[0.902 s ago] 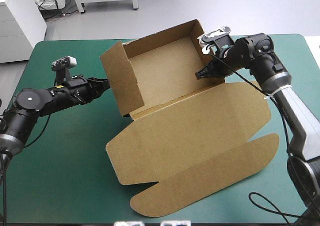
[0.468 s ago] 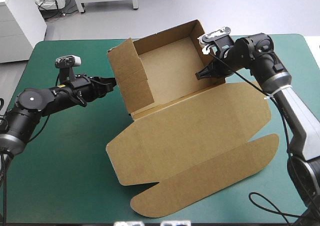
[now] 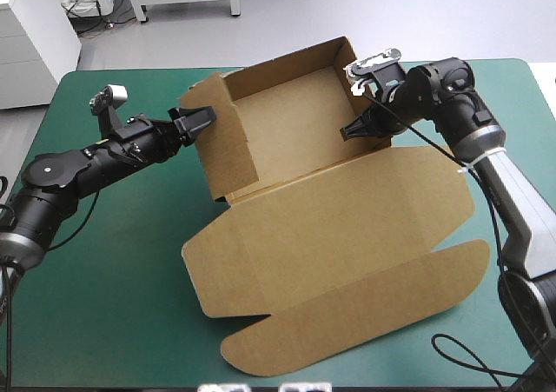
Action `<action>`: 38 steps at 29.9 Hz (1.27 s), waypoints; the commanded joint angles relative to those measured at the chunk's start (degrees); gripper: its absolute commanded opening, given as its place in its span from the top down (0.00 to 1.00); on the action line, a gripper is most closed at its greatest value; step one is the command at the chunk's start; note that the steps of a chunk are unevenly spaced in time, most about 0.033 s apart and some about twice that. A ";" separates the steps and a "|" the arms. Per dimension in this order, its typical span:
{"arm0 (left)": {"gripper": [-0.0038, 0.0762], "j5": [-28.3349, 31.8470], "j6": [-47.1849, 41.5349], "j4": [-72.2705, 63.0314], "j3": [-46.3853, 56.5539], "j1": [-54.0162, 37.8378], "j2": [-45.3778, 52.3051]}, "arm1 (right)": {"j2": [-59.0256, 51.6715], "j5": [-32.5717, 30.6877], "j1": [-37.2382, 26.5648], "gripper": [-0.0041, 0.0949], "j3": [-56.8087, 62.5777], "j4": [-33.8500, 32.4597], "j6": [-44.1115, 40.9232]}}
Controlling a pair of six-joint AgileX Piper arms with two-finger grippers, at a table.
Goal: Fold the box
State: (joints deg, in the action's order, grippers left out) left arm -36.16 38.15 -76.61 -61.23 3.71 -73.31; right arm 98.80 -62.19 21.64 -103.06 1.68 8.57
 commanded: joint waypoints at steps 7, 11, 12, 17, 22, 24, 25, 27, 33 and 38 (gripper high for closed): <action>0.22 -4.18 -0.24 -5.90 -1.71 0.35 1.79 | -2.93 1.61 -0.02 0.97 -1.66 -0.24 0.69; 0.22 -5.35 -0.24 -4.91 -1.71 0.35 1.79 | -2.93 1.61 -0.02 0.97 -1.66 -0.24 0.69; 0.22 -5.60 -0.24 -4.47 -1.71 0.35 1.79 | -2.93 1.61 -0.02 0.97 -1.66 -0.24 0.69; 0.22 -6.18 -0.73 -4.19 -1.60 0.35 1.72 | -2.93 1.61 -0.02 0.97 -1.66 -0.24 0.69; 0.22 -6.86 -12.37 7.22 -1.60 0.48 1.72 | -2.93 1.61 -0.02 0.97 -1.66 -0.24 0.69; 0.22 -6.76 -19.45 13.65 -1.60 1.06 1.72 | -2.93 1.61 -0.02 0.97 -1.66 -0.24 0.69; 0.22 -6.33 -22.57 16.78 -1.60 1.74 1.72 | -2.93 1.61 -0.02 0.97 -1.66 -0.24 0.69; 0.22 -5.85 -27.96 21.66 -1.60 3.60 1.82 | -2.93 1.61 -0.02 0.97 -1.66 -0.34 0.69; 0.22 0.71 -38.87 30.95 -1.60 12.94 1.82 | -2.93 1.61 -0.02 0.97 -1.66 -0.34 0.69; 0.22 5.42 -55.08 43.33 -1.60 18.67 1.71 | -2.93 1.11 -0.02 0.97 -1.66 -0.34 0.69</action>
State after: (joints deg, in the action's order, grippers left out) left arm -34.51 -7.14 -38.96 -61.23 20.02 -73.31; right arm 98.80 -63.50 21.70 -103.06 0.00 9.38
